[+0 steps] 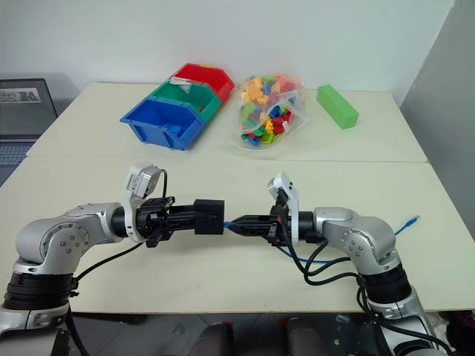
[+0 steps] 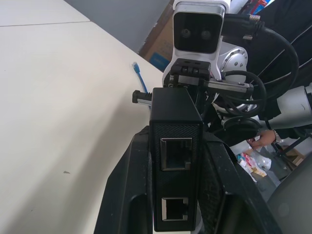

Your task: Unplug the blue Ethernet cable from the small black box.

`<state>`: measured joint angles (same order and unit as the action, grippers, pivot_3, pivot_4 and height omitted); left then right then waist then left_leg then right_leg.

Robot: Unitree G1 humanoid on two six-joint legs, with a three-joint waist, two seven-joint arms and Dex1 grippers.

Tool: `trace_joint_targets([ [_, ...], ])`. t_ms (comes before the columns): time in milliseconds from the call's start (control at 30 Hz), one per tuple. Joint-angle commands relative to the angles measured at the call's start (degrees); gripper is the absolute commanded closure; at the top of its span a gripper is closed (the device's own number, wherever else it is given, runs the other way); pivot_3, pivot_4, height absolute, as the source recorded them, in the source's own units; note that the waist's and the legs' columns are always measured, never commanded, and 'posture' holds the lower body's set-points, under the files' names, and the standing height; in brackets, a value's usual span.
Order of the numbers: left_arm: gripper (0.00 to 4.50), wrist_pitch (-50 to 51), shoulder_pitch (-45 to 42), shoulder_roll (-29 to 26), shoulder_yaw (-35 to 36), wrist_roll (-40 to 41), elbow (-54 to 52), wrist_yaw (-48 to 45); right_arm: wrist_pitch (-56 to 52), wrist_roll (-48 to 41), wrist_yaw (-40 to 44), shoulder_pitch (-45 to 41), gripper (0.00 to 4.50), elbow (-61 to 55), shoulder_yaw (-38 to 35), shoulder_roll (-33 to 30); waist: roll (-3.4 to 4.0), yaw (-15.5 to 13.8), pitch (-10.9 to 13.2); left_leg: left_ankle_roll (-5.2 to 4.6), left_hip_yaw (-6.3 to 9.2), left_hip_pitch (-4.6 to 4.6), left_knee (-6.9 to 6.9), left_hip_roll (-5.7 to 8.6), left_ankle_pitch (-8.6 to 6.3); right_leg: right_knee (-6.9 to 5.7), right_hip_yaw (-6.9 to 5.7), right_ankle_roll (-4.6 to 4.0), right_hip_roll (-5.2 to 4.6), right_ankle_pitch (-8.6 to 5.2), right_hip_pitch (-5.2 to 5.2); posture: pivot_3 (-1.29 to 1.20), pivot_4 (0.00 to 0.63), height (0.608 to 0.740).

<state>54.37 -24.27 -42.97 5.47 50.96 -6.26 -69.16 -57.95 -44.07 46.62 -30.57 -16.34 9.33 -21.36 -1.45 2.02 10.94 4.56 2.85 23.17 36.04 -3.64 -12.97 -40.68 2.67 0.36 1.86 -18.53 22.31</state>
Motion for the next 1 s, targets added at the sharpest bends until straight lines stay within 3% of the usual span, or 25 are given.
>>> trace_joint_targets([
  [33,3.71,-1.16,-0.47,-0.3,0.63,-0.03,-1.2,-0.28,0.27,-0.72,1.12,-1.11,4.47,-1.61,0.46,-0.44,0.0,-0.01,0.0,0.0,0.0,0.0,0.0,0.0,0.0,0.0,0.0,0.0,0.0,0.0,0.0,0.0,0.15,0.74],
  [267,3.71,-1.16,-0.29,-0.23,0.51,-0.11,-1.22,-0.76,0.17,-1.08,1.32,-0.73,4.47,-1.61,0.23,-0.62,0.0,-0.01,0.0,0.0,0.0,0.01,-0.01,0.0,0.0,0.02,0.0,0.0,0.0,0.0,0.0,0.0,0.15,0.74],
  [333,3.71,-1.76,-0.01,0.29,0.73,-0.08,-1.09,-0.77,-0.36,-1.98,1.52,-0.48,3.77,-1.54,-0.36,-0.64,0.0,-0.01,0.0,0.0,0.0,0.02,0.0,0.0,0.0,0.02,0.0,0.0,0.0,0.0,0.0,0.0,0.15,0.74],
  [467,3.71,-2.59,0.57,1.33,1.21,0.39,-0.14,-1.22,-1.42,-3.64,1.26,0.48,3.03,-1.99,-1.77,-0.67,0.0,-0.03,0.0,0.0,0.0,0.03,0.0,0.0,0.0,0.04,-0.01,0.0,0.0,0.0,0.0,0.0,0.15,0.74],
  [733,3.71,-3.39,1.26,1.5,1.13,0.25,1.0,-2.39,-3.55,-8.22,-4.21,2.81,2.99,-2.61,-5.94,2.57,0.01,0.0,0.0,0.0,0.01,0.07,-0.01,-0.01,0.0,0.1,-0.01,0.0,0.0,0.0,0.02,0.0,0.15,0.74],
  [1000,3.71,-2.53,0.52,2.19,1.31,1.08,1.42,-1.66,-3.84,-8.69,-6.37,4.27,2.99,-4.02,-5.43,3.47,0.01,-0.01,0.0,0.0,0.02,0.12,-0.03,-0.01,0.0,0.17,-0.02,0.0,0.0,0.0,0.02,0.0,0.15,0.74],
])
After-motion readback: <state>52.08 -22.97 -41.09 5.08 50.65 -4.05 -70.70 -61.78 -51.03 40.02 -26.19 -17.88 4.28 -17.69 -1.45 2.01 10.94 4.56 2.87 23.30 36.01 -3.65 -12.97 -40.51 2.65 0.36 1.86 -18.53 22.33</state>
